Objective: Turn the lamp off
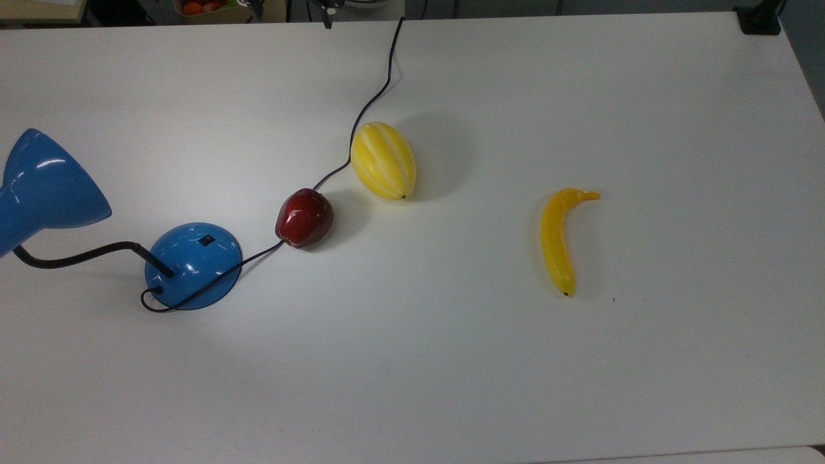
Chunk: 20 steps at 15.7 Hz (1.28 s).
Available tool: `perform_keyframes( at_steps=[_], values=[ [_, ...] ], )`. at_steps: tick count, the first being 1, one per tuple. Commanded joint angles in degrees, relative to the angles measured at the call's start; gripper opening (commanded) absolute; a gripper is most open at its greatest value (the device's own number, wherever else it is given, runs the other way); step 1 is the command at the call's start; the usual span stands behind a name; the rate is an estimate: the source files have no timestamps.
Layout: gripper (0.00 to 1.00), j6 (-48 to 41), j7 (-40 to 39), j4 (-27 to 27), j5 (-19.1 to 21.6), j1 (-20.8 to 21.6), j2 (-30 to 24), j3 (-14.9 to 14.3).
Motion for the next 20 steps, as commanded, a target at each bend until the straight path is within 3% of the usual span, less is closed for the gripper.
perform_keyframes(
  at_steps=[1,10,11,12,15,16,20],
  values=[
    [1.0,-1.36,-1.56,-0.55,-0.19,-0.44,-0.89,-0.35],
    [1.0,2.14,-1.56,-0.72,-0.98,-1.5,0.34,-0.88],
    [0.92,3.81,-1.56,-0.81,-1.51,-2.02,1.29,-0.88],
    [0.78,4.61,-1.56,-0.72,-1.51,-2.29,2.52,-0.88],
    [0.16,9.51,-0.51,-0.55,-1.42,-4.22,4.99,-0.96],
    [0.0,11.97,-0.42,-0.55,-1.34,-5.18,6.13,-0.96],
    [0.0,20.23,-0.33,-0.55,-1.42,-7.47,10.61,-0.96]
  ],
)
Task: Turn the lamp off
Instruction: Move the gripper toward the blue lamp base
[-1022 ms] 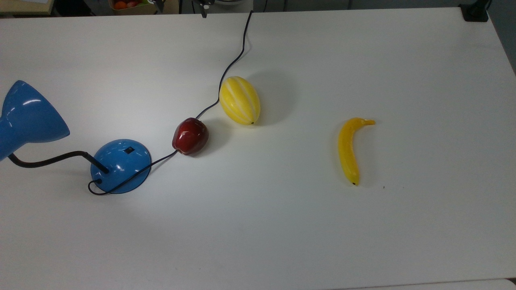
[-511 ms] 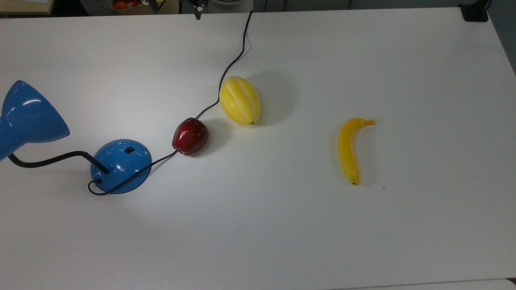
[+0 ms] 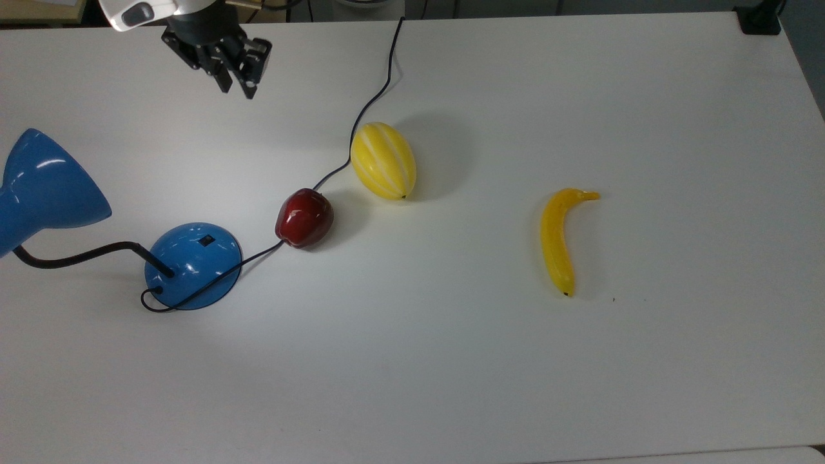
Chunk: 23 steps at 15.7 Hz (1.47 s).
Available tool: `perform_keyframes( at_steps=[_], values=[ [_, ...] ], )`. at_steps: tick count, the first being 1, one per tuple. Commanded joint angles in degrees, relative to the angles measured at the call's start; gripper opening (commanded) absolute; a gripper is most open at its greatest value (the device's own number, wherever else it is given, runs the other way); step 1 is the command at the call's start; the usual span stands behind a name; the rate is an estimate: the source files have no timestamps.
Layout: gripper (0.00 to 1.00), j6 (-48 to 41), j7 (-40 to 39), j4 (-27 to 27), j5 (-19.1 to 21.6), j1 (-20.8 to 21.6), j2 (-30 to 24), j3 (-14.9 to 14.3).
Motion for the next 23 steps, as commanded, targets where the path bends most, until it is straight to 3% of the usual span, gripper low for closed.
perform_keyframes(
  at_steps=[1,6,15,23],
  values=[
    [0.0,9.02,0.69,-0.27,-0.61,-2.41,3.74,-0.03],
    [0.0,20.38,2.64,-0.18,-0.7,-4.71,8.32,-0.03],
    [0.0,21.62,2.64,-0.01,-0.35,-4.71,9.73,-0.03],
    [0.0,28.73,5.27,0.43,-0.09,-4.44,12.98,-0.03]
  ],
)
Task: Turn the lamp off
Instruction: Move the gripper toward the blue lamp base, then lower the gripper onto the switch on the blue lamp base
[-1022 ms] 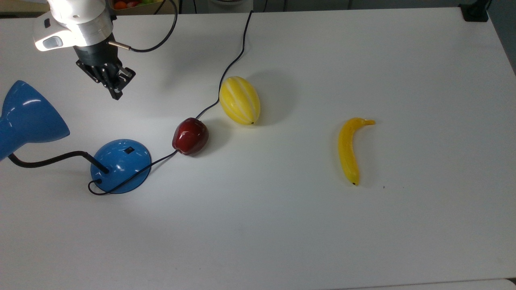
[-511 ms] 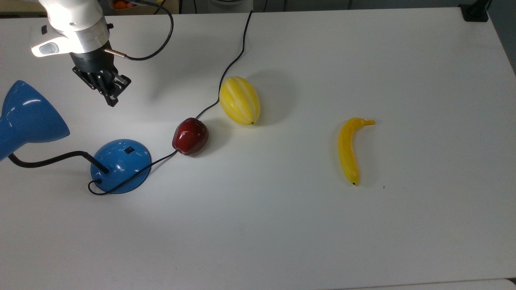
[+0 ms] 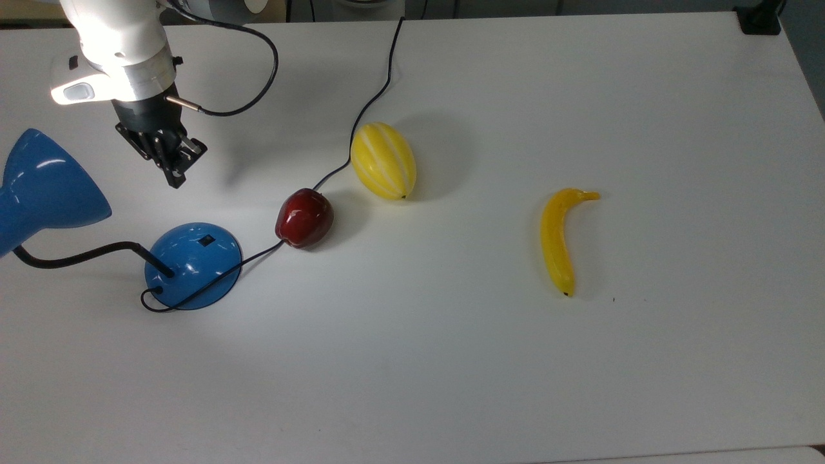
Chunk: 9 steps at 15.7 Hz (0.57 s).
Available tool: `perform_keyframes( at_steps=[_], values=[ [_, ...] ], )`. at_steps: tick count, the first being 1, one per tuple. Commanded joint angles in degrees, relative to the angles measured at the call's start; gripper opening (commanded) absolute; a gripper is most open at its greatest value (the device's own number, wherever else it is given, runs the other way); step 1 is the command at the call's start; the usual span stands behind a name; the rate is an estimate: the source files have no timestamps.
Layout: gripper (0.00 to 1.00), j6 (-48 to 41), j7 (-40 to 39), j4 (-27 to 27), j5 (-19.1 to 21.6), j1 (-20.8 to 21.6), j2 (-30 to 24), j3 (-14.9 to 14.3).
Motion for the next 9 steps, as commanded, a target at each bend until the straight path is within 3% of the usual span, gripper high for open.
perform_keyframes(
  at_steps=[1,9],
  values=[
    [0.0,3.7,2.64,0.22,-0.09,0.61,1.63,-0.13],
    [0.0,9.25,5.28,0.57,-0.71,1.13,5.5,-0.13]
  ],
)
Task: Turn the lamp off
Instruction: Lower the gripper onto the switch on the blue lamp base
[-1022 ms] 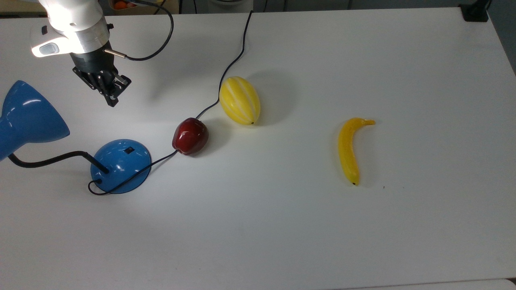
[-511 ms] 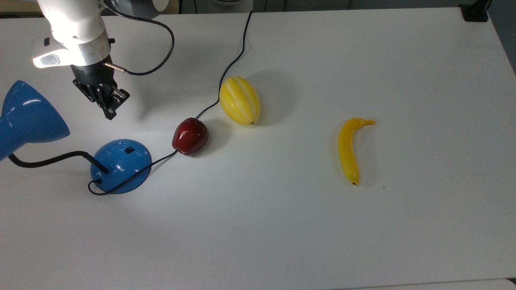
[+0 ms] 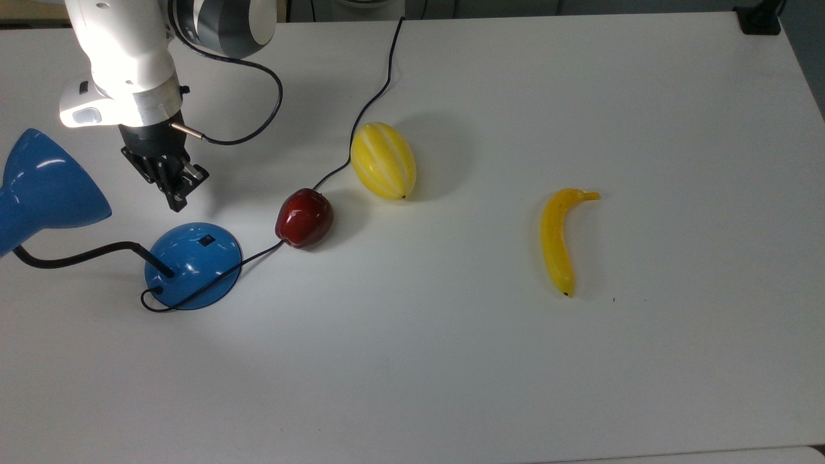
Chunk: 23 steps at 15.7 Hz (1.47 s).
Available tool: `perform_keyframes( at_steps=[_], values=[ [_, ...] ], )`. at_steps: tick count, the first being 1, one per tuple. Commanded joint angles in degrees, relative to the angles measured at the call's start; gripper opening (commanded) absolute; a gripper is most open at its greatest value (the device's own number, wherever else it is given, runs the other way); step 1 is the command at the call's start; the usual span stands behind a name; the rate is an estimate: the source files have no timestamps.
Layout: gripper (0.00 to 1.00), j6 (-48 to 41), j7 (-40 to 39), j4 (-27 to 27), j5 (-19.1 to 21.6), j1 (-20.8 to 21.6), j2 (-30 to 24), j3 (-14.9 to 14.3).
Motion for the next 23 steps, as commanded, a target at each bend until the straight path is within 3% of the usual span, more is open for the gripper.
perform_keyframes(
  at_steps=[1,11,23],
  values=[
    [0.0,2.38,2.33,0.5,-0.71,0.82,2.03,-0.24],
    [0.0,5.01,5.05,2.35,-1.15,3.63,5.28,-0.33],
    [0.0,4.93,5.06,0.94,-2.47,3.72,5.64,-0.24]
  ],
)
